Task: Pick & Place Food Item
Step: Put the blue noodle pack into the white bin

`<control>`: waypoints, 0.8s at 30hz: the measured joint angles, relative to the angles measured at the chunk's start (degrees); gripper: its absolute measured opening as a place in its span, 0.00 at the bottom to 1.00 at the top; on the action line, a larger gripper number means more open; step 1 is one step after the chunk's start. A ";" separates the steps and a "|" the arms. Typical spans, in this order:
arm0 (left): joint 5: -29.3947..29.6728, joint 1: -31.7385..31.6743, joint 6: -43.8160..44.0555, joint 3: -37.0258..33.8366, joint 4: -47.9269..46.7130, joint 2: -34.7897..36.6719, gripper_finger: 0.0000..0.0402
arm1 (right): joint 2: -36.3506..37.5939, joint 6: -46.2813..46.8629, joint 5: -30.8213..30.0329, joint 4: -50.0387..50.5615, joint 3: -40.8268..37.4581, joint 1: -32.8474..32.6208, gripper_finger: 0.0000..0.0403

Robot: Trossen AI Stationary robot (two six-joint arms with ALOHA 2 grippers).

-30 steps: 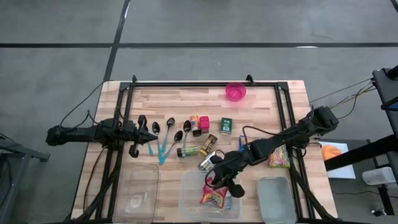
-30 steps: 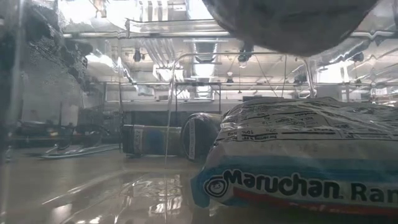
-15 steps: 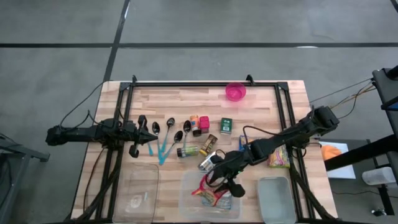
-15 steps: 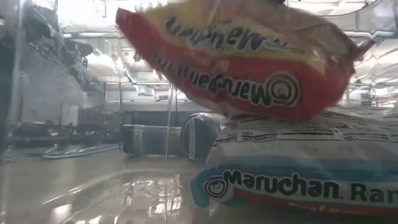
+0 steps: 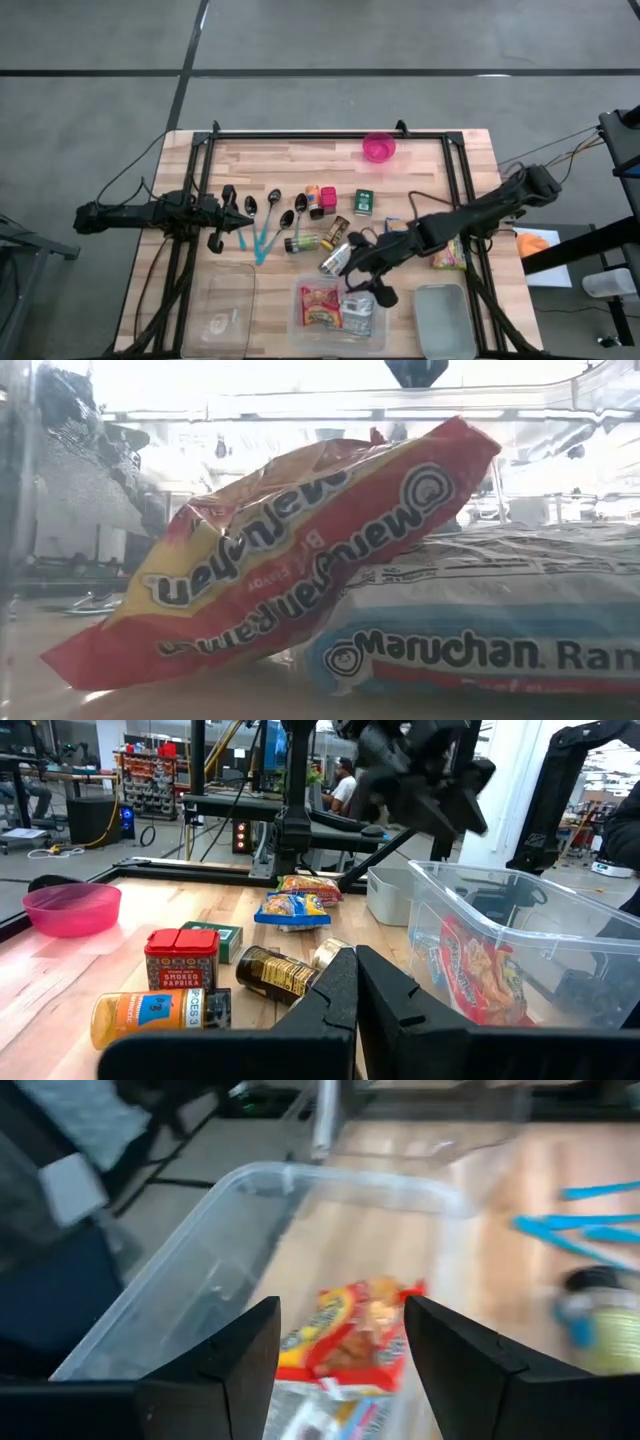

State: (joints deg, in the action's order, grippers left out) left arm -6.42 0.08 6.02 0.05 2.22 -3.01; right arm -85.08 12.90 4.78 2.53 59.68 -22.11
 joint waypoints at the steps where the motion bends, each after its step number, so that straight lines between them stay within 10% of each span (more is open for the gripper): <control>1: 0.00 0.00 0.00 0.02 -0.02 0.00 0.00 | 1.11 0.01 -1.58 1.27 0.00 -0.02 0.52; 24: 0.00 0.02 0.00 0.02 0.06 -0.62 0.00 | 17.00 -12.71 -17.06 42.45 -3.90 0.04 0.52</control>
State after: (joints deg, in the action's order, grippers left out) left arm -6.42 0.10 6.02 0.08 2.28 -3.62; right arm -68.09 0.19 -12.28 44.98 55.78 -22.06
